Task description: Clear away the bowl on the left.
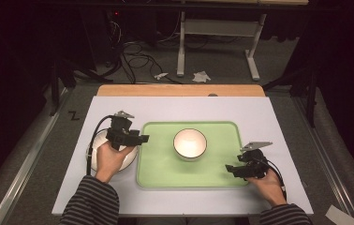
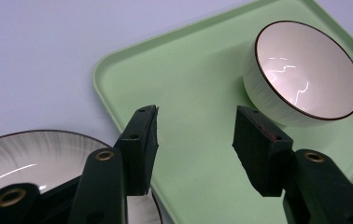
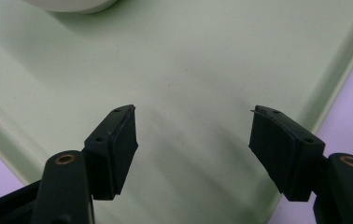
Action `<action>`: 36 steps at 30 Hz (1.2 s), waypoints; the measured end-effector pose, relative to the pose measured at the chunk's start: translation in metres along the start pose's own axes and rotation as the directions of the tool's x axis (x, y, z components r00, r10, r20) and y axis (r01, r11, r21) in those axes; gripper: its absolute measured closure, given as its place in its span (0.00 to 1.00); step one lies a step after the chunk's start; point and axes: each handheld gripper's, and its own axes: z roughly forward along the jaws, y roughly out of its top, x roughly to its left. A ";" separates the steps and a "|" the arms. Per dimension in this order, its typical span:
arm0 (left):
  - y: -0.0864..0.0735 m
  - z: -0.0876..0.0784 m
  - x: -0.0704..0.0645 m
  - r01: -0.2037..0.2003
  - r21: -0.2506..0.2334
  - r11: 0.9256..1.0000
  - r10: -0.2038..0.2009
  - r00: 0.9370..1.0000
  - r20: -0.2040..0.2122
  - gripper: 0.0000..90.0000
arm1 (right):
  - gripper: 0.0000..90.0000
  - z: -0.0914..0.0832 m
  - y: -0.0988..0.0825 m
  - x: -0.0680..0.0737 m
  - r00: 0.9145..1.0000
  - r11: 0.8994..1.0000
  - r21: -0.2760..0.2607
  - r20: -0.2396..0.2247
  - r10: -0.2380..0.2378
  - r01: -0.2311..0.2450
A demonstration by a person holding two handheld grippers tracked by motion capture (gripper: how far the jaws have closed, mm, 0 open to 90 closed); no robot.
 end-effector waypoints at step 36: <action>-0.026 -0.029 0.005 -0.025 0.048 0.999 0.024 1.000 0.017 0.52 | 0.37 0.000 0.000 0.000 1.000 1.000 -0.002 -0.005 0.000 0.000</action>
